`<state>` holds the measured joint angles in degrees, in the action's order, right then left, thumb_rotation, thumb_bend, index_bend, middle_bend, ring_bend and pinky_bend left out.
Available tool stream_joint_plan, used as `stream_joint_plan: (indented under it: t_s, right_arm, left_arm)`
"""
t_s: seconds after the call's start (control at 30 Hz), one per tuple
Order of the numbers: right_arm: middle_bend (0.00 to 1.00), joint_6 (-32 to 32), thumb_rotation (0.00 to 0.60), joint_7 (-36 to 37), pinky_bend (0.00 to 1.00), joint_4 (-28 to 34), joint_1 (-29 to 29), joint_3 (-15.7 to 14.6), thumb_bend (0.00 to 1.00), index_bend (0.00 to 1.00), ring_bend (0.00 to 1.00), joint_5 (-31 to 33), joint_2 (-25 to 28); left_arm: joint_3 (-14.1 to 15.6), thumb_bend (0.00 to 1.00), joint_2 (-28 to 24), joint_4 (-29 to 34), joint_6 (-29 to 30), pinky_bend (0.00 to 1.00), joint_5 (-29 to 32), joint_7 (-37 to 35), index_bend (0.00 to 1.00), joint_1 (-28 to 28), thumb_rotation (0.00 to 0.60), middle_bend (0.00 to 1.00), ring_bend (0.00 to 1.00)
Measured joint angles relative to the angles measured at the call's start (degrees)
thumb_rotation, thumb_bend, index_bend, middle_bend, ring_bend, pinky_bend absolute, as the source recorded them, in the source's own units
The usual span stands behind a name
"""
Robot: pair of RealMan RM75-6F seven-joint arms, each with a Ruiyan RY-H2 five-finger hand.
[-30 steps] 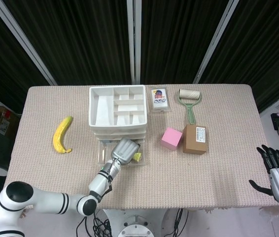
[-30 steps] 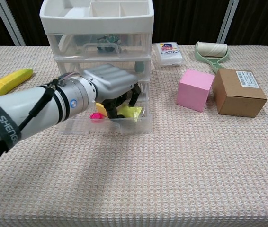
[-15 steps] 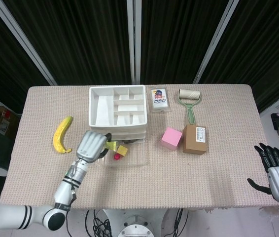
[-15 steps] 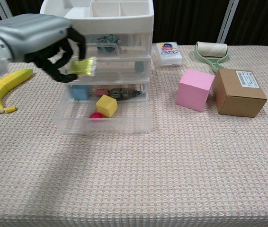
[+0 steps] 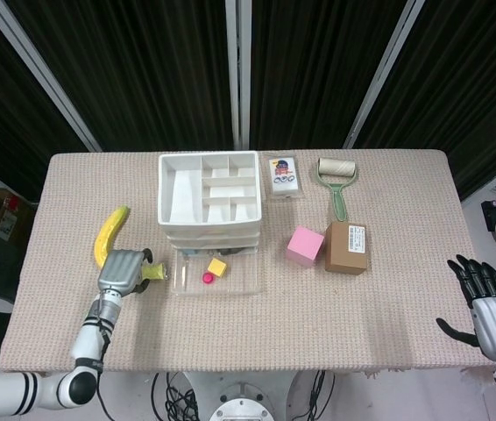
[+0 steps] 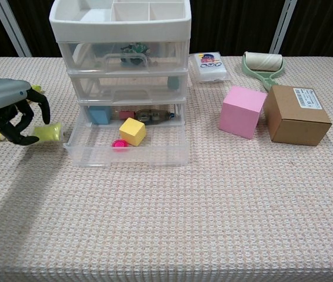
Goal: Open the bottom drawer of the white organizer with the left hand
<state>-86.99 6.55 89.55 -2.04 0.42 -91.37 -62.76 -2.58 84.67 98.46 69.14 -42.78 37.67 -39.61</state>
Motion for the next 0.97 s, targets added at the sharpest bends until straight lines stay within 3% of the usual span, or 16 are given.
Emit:
stream_joint_plan:
  t_s: [0.07,0.13,0.37,0.43,0.73,0.97]
  right_arm:
    - [0.0,-0.12,0.6,0.1,0.0,-0.09,0.14,-0.02,0.08,0.0,0.0,0.13,0.1]
    - [0.0,-0.18,0.6,0.2,0.0,-0.15,0.22,0.03,0.08,0.0,0.0,0.35,0.22]
    - [0.0,0.22,0.6,0.7,0.0,-0.31,-0.23,0.47,0.08,0.0,0.0,0.59,1.18]
    - [0.0,0.21,0.6,1.06,0.0,-0.33,-0.4,0.69,0.08,0.0,0.0,0.63,1.49]
    - [0.0,0.66,0.6,3.98,0.0,-0.64,-1.35,1.28,0.08,0.0,0.0,0.47,2.26]
    - [0.0,0.09,0.6,3.78,0.0,-0.73,-1.03,0.74,0.08,0.0,0.0,-0.18,1.27]
  left_arm:
    - [-0.24,0.22,0.39,-0.87,0.34,0.96,0.73,1.26,0.19,0.11,0.6,0.5,0.64]
    - [-0.52,0.19,0.22,-0.5,1.1,0.83,0.37,0.72,0.17,0.62,0.6,0.4,0.52]
    - [-0.74,0.13,-3.4,1.55,9.64,0.42,-8.13,-6.85,0.16,6.01,0.6,0.29,0.34]
    - [-0.28,0.12,-5.86,1.7,12.97,0.35,-12.21,-10.07,0.16,8.63,0.6,0.28,0.32]
    - [3.59,0.12,-18.24,1.21,24.14,0.31,-23.31,-22.35,0.16,21.72,0.6,0.26,0.3]
    - [7.32,0.12,-21.25,2.13,29.94,0.3,-30.51,-27.27,0.16,29.81,0.6,0.26,0.29]
